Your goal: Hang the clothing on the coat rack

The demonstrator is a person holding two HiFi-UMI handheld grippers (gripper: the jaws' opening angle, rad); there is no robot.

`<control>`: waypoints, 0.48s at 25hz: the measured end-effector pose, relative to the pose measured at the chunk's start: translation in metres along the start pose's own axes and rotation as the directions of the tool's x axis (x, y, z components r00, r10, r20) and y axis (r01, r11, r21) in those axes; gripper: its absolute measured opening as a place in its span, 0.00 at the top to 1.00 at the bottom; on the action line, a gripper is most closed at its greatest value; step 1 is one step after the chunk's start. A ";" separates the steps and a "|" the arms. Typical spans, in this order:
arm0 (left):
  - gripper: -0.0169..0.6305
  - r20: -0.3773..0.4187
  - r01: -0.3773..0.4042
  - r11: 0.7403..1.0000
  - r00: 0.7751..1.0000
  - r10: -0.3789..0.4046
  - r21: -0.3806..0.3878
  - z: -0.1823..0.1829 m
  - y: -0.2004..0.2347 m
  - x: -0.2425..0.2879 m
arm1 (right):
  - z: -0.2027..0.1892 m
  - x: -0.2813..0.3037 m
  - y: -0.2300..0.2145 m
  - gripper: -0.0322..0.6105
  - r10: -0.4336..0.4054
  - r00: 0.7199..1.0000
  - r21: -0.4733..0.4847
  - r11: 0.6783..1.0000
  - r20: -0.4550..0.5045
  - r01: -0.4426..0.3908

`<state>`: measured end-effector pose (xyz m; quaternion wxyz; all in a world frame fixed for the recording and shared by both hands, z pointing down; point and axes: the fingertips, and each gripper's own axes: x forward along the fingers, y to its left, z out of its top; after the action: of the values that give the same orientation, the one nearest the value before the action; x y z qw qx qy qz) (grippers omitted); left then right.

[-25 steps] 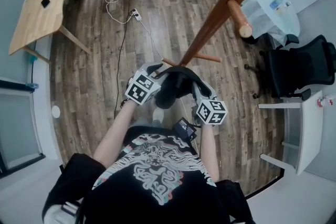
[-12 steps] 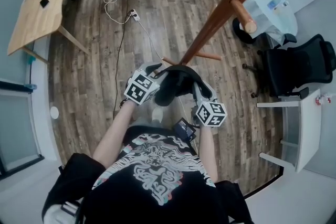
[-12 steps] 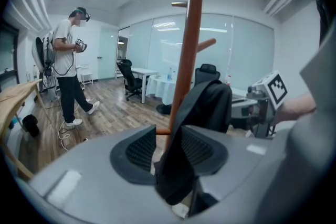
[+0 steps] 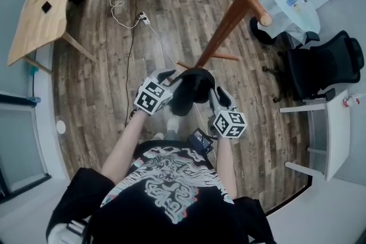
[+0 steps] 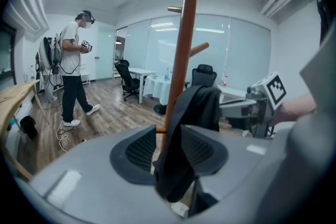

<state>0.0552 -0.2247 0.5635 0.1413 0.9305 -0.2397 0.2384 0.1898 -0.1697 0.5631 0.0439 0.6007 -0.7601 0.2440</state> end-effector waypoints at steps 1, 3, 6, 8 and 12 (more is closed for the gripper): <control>0.81 0.000 0.003 1.000 1.000 -0.003 -0.002 0.000 -0.002 -0.002 | 0.000 -0.002 0.001 0.74 -0.003 1.000 -0.001 1.000 0.003 0.003; 0.81 0.001 0.013 1.000 1.000 -0.013 -0.007 -0.001 -0.006 -0.005 | -0.001 -0.007 0.002 0.74 -0.009 1.000 -0.003 1.000 0.007 0.009; 0.81 0.009 0.027 1.000 1.000 -0.026 -0.004 -0.002 -0.013 -0.010 | -0.001 -0.014 0.009 0.74 0.002 1.000 0.004 1.000 0.018 -0.002; 0.82 0.021 0.035 0.999 0.999 -0.035 0.004 -0.002 -0.020 -0.016 | 0.000 -0.019 0.016 0.74 0.023 0.999 0.020 1.000 0.032 -0.023; 0.95 0.058 0.045 0.998 0.997 -0.046 0.033 -0.002 -0.032 -0.027 | 0.000 -0.030 0.032 0.75 0.066 0.996 0.041 0.997 0.053 -0.068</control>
<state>0.0497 -0.1865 0.5468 0.1250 0.9444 -0.2187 0.2114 0.1678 -0.1379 0.5421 0.0030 0.5817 -0.7753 0.2458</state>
